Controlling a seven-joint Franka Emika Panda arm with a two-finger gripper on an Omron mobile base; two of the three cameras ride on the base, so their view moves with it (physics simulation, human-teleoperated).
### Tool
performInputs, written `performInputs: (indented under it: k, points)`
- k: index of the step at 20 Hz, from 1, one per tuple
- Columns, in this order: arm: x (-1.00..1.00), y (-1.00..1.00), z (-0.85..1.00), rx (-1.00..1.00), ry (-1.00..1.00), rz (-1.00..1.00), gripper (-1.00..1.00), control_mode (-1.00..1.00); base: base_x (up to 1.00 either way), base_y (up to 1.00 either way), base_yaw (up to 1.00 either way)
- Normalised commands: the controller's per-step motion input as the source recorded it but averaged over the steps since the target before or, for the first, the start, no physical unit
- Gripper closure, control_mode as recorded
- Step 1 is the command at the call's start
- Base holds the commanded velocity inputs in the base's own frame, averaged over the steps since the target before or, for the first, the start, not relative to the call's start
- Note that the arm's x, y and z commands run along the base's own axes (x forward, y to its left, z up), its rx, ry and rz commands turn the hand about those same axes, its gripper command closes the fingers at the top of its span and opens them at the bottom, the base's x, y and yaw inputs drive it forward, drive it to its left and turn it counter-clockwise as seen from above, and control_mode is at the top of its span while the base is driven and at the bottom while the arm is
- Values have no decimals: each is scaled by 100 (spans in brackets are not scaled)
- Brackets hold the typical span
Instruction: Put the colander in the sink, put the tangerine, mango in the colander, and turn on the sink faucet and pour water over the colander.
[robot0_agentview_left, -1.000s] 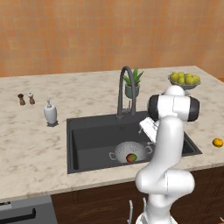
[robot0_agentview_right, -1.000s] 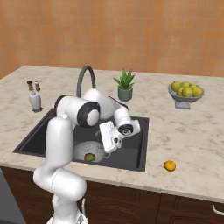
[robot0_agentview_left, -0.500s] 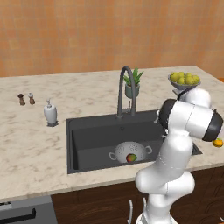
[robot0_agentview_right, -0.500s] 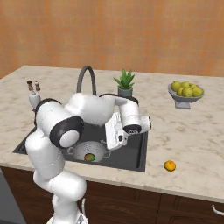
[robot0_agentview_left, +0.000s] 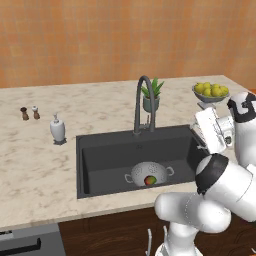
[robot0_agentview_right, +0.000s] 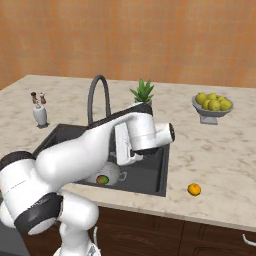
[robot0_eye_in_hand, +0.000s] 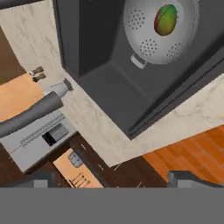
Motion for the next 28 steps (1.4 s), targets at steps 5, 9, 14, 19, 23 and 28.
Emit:
performInputs:
  k: [5, 9, 14, 19, 23, 28]
  points:
    - [-76, -25, 79, -39, -13, -2, -100, -100, 0, 0, 0]
    - [-73, -48, 54, -53, -14, -4, -100, -100, 0, 0, 0]
    - [-63, -55, 31, -55, -5, -3, -100, -100, 0, 0, 0]
    - [-33, -58, 0, -56, 7, 0, -100, -100, 0, 0, 0]
    - [-8, -39, -1, -38, 27, 0, -100, -100, 0, 0, 0]
    - [0, -31, -19, -14, 30, 6, -100, -100, 0, 0, 0]
